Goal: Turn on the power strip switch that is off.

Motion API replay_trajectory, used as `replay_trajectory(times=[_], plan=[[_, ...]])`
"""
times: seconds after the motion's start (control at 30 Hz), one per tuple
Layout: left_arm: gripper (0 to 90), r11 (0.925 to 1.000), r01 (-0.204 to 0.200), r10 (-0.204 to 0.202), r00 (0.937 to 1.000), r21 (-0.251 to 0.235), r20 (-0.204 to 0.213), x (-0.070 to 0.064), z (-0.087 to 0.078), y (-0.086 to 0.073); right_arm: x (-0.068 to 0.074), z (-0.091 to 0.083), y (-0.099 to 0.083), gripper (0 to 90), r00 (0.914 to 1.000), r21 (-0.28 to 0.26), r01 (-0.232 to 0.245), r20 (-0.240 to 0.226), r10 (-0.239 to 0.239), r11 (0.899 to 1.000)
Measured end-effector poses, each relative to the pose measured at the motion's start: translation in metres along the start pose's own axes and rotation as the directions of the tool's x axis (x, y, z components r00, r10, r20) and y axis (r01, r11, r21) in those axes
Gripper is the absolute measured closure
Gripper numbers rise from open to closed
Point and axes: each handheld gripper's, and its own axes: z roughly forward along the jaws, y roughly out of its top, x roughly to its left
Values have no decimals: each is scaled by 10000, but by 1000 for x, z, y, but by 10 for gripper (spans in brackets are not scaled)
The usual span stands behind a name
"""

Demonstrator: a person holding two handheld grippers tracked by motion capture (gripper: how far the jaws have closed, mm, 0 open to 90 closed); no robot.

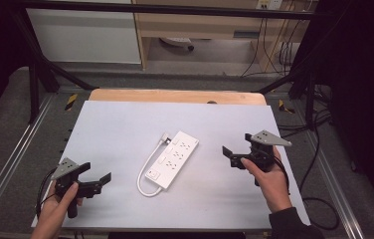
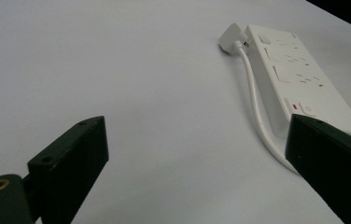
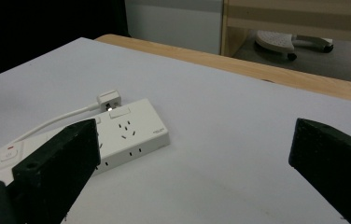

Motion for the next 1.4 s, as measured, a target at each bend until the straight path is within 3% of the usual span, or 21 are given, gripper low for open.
replay_trajectory(times=[0.23,1.03,1.4], plan=[[61,9999,102,-102,9999,14,-56,1,1,0,2,8,5,32,10000,-89,9,-55,-9,10000],[62,9997,-191,190,9998,162,98,-1,2,-2,11,30,19,38,9986,-3,45,-525,-45,10000],[63,9997,-210,210,9998,103,71,-1,1,-1,24,48,29,53,9974,149,390,-615,-381,9991]])
